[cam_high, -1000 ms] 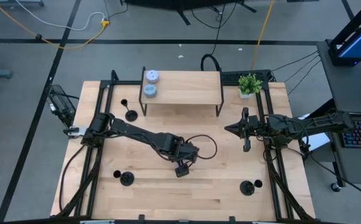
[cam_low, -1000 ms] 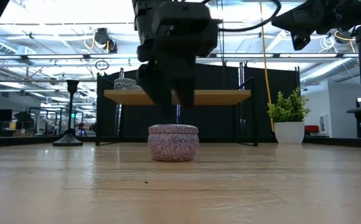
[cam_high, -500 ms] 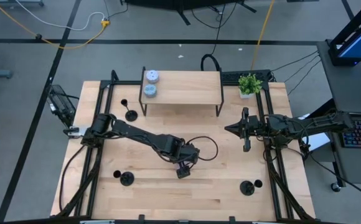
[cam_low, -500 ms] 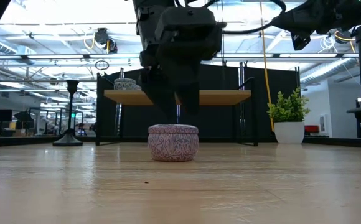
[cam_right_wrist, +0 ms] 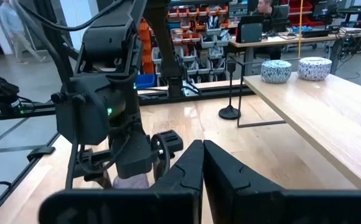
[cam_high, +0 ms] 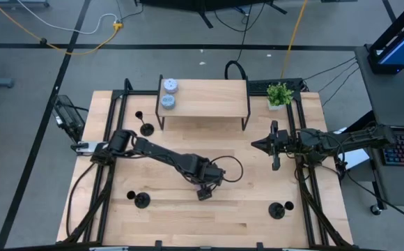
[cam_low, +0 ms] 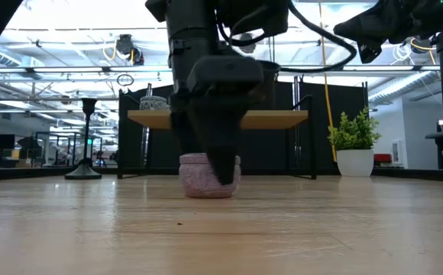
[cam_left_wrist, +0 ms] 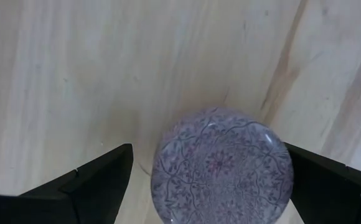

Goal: Pick & Place candle stick holders
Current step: Put the pink scented candle on the shelf

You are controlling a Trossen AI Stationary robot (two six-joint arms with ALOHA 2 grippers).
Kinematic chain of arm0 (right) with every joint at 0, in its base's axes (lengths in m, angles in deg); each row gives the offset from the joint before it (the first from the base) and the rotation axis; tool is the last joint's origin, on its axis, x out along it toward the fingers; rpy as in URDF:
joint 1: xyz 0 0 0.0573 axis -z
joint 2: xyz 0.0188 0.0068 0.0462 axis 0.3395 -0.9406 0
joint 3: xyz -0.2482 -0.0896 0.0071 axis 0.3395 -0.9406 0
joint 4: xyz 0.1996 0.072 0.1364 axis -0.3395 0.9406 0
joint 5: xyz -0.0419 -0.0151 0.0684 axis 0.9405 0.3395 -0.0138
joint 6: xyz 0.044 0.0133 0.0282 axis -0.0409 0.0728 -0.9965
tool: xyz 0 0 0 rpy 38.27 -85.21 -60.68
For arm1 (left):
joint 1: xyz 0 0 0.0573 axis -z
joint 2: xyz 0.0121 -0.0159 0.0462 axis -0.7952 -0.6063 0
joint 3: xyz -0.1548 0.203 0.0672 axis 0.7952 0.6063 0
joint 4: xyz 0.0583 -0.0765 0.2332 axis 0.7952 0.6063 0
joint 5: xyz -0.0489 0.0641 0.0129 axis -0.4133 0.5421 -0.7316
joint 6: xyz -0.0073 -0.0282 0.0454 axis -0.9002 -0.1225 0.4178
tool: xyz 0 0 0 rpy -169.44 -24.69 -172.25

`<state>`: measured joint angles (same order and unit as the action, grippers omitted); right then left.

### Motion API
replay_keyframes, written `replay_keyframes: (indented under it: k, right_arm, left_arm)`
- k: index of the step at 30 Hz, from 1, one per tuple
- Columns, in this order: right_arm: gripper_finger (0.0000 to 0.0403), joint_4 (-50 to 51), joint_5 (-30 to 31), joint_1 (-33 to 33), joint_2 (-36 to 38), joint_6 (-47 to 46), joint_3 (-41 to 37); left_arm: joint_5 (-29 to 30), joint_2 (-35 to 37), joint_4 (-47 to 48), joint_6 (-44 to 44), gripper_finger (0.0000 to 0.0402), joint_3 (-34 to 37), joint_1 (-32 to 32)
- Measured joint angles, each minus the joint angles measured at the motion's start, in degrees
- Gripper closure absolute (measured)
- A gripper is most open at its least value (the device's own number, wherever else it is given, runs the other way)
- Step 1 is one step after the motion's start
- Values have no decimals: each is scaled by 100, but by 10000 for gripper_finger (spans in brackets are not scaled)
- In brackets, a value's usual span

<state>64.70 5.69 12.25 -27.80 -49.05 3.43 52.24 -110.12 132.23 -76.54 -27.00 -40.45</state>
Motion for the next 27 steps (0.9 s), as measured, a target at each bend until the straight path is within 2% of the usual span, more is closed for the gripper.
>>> replay_keyframes:
  k: [10,13,19,27]
  right_arm:
    - [399,22,0,0,-1,1,0]
    - [399,22,0,0,-1,1,0]
    - [399,22,0,0,-1,0,0]
    - [399,22,0,0,-1,2,0]
  left_arm:
    - [-159,-98,55,60,19,0,-12]
    - [-162,-98,59,53,39,0,-13]
    - [-166,-98,57,-10,104,0,-17]
    - [-410,-71,98,-74,104,-15,-65]
